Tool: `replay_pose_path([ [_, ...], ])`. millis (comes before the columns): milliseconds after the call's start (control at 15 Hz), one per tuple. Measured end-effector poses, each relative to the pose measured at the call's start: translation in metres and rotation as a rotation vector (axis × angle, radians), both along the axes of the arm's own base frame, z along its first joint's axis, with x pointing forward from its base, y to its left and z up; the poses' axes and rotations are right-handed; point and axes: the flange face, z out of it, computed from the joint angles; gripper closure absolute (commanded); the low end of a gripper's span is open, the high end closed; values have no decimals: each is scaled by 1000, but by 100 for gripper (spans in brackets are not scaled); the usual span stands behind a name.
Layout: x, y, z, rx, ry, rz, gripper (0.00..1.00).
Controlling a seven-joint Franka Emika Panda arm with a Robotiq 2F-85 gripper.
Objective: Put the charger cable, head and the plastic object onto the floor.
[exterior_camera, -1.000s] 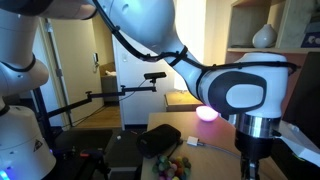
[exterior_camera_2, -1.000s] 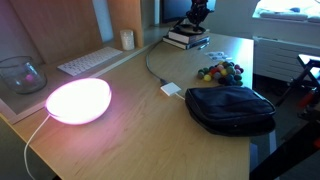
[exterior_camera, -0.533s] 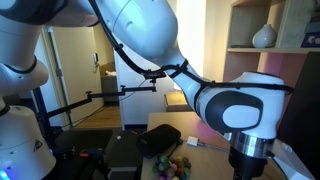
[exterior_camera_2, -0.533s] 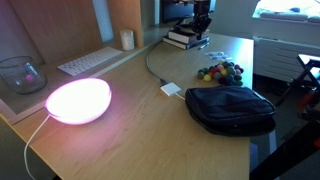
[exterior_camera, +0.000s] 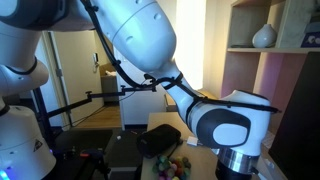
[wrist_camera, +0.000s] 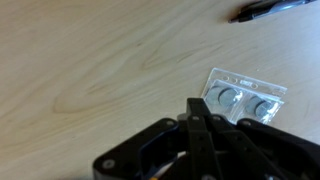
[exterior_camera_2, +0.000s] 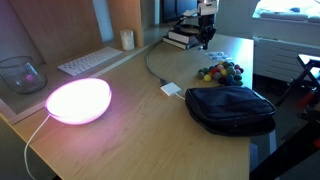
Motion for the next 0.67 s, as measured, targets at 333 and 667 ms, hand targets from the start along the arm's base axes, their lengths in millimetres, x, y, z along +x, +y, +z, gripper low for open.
replay_pose_path([
  [333,-16,2,-16,-2,39,17,100],
  [667,-22,1,-26,2,57,18,100],
])
